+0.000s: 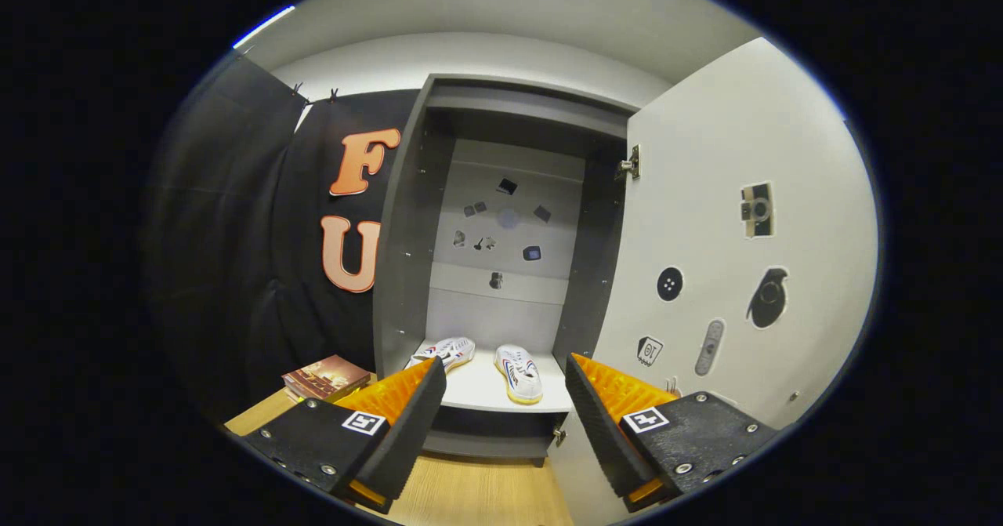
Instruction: Open the shoe cabinet door, grab the shoes and put them into the shoe cabinet, then close the shoe cabinet door.
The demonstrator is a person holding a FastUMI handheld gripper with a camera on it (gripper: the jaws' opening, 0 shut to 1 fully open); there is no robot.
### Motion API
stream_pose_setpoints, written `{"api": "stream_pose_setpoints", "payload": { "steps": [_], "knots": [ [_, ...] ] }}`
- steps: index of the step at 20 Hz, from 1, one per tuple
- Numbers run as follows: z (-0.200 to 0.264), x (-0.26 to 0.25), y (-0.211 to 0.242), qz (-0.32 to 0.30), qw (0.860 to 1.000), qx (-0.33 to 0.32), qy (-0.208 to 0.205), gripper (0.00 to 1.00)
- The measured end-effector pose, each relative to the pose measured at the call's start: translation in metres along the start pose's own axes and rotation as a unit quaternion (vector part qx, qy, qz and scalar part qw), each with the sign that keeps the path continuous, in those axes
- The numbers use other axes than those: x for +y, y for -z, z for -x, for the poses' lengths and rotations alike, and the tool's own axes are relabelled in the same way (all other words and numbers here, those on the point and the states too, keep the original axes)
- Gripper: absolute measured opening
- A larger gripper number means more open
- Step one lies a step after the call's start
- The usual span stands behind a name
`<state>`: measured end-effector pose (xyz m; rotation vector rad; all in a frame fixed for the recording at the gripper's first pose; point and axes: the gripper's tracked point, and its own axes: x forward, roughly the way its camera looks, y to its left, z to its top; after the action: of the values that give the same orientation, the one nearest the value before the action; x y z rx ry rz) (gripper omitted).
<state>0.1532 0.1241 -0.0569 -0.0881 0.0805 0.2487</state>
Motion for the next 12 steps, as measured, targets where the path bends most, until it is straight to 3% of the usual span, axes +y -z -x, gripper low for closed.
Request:
{"api": "stream_pose_setpoints", "payload": {
  "steps": [5, 12],
  "knots": [
    [0.058, -0.017, 0.001, -0.013, 1.0, -0.005, 0.002, 0.95],
    [0.126, -0.092, 0.014, -0.004, 0.997, -0.003, 0.079, 0.95]
  ]
}}
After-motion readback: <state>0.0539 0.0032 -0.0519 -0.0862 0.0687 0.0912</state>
